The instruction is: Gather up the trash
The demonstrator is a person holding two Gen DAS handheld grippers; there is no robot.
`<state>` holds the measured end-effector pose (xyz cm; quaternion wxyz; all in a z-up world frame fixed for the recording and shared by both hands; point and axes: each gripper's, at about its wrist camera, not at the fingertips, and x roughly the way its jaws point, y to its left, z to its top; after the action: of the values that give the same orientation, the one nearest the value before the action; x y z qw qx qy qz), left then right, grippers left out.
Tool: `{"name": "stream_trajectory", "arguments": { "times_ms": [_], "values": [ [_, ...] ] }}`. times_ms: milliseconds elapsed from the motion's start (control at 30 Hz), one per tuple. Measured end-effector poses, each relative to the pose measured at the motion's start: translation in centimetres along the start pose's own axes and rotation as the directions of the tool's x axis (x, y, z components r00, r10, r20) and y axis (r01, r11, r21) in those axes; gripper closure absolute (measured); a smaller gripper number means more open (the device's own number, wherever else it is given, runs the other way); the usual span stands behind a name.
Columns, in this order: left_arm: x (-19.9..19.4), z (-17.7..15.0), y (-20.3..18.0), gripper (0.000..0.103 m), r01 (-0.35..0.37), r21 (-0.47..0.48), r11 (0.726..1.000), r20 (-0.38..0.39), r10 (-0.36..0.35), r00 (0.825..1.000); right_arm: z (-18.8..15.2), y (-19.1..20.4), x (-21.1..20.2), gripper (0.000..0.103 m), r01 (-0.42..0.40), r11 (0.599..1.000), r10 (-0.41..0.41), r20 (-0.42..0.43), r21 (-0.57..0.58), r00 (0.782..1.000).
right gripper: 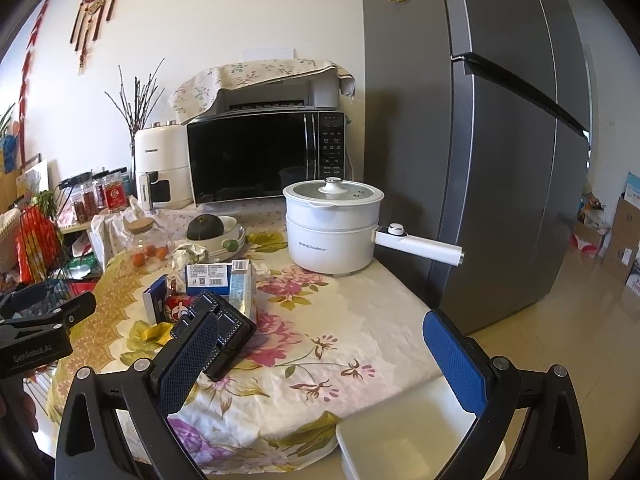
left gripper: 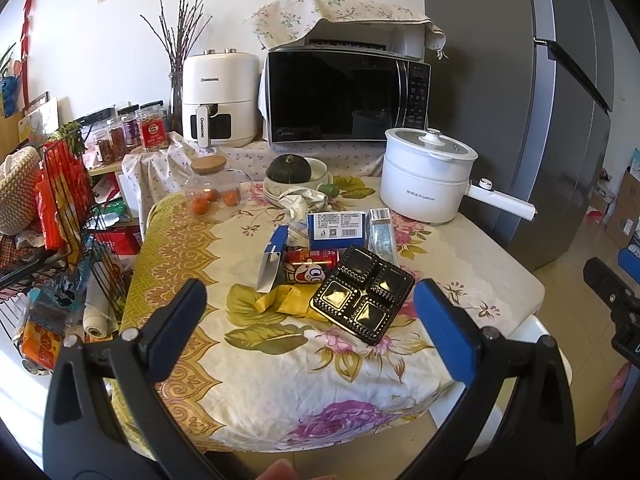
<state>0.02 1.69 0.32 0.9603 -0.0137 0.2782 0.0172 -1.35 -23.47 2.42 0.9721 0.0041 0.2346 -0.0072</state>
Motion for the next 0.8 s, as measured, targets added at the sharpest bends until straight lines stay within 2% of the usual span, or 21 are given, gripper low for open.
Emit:
{"name": "stream_trajectory", "arguments": {
  "times_ms": [800],
  "values": [
    [0.09,0.05,-0.21,0.0,-0.004,0.008,1.0,0.003,0.004,1.0,-0.03,-0.84,0.01,0.0,0.009,1.0,-0.009,-0.008,0.018,1.0]
  ]
}}
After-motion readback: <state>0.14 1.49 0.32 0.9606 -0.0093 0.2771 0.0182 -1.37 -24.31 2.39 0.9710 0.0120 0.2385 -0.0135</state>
